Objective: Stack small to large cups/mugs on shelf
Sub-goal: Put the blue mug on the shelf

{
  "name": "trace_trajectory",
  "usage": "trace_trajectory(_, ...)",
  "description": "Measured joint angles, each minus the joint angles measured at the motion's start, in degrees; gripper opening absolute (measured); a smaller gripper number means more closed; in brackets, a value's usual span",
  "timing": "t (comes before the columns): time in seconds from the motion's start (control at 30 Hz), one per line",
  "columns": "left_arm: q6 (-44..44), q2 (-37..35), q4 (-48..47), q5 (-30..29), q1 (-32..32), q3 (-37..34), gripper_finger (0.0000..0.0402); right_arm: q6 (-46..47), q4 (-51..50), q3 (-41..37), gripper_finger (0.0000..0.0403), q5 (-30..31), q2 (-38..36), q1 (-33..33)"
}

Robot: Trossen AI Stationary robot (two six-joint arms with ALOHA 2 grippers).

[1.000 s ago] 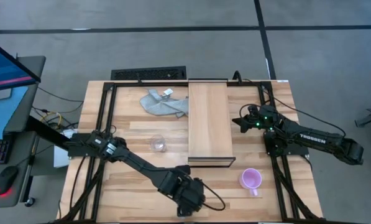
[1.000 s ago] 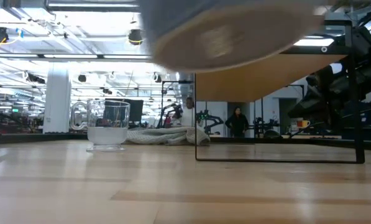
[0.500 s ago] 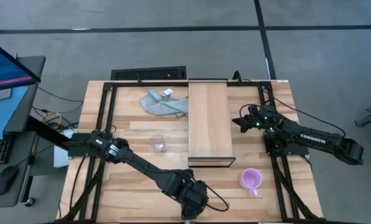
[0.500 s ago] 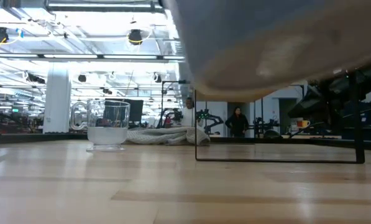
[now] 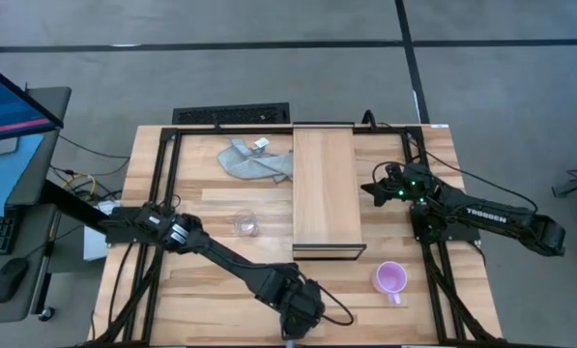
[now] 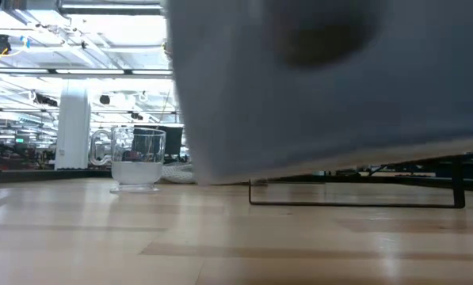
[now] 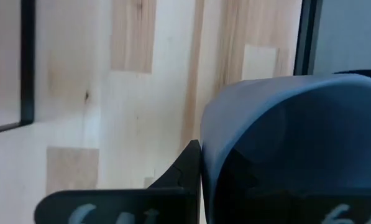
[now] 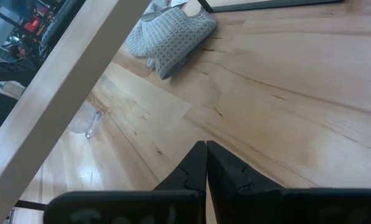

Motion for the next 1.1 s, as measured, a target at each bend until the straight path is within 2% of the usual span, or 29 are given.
trace_trajectory(0.73, 0.1, 1.8, 1.2, 5.0, 0.5, -1.5, 0.0009, 0.0, 0.0, 0.0, 0.0033, 0.0, 0.0, 0.0)
trace_trajectory(1.1, -0.3, 2.5, 2.6, 4.5, 0.6, -1.4, 0.0009, 0.0, 0.0, 0.0, 0.0033, 0.0, 0.0, 0.0)
